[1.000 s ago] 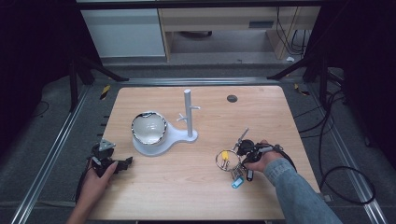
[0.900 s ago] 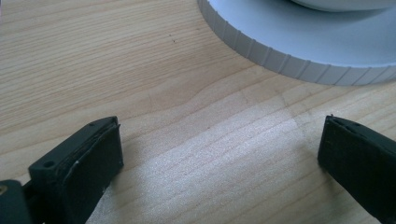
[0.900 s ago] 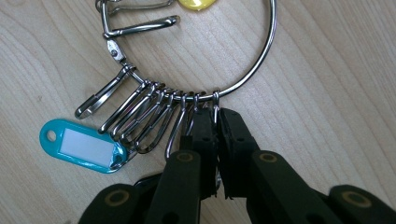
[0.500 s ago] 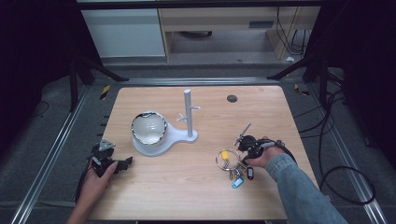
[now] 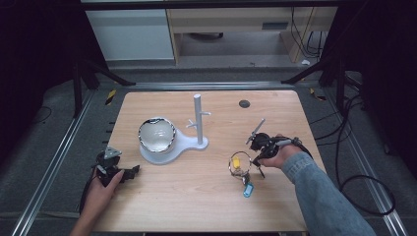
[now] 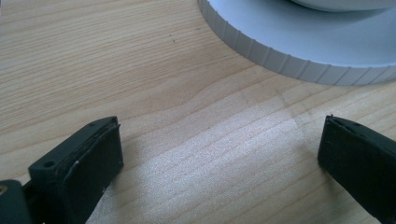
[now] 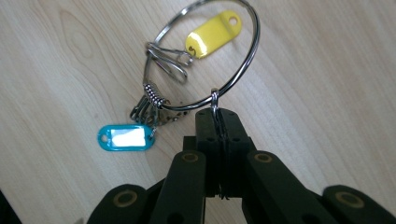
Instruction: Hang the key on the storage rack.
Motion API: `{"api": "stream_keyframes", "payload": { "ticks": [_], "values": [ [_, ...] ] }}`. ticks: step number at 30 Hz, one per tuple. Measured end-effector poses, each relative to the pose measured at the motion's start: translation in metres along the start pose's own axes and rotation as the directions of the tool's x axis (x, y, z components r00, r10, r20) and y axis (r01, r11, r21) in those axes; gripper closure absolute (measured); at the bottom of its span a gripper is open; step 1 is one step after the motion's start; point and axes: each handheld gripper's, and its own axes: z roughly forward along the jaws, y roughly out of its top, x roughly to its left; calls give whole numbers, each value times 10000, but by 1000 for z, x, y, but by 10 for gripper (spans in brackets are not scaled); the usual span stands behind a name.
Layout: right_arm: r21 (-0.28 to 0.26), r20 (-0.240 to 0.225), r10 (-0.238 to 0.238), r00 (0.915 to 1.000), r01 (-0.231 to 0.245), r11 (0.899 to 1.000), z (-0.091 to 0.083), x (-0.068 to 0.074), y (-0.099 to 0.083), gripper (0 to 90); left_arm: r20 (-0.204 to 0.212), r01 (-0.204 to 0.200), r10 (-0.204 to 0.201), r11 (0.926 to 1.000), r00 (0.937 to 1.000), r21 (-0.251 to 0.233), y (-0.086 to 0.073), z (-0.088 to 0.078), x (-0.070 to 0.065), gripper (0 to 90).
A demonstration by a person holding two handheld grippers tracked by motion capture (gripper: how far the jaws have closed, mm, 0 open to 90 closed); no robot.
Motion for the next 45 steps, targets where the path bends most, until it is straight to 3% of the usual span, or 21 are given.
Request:
{"api": "stream_keyframes", "payload": {
  "ticks": [8, 16, 32, 45],
  "values": [
    [-67, 107, -293, 9995, 294, 9995, -21, 0, 17, 885, 6, 7, -7, 10000, 10000, -13, 0, 0, 0, 0],
    [223, 270, -590, 9979, 584, 9980, -37, -3, 34, 885, 5, 6, -6, 10000, 10000, -11, 0, 0, 0, 0],
    [482, 242, -730, 9970, 718, 9963, -55, -6, 57, 886, 4, 3, -3, 10000, 10000, -14, 0, 0, 0, 0],
    [361, 440, -863, 9953, 847, 9957, -81, -6, 71, 886, -1, -20, 20, 10000, 10000, 6, 0, 0, 0, 0]
  ]
}}
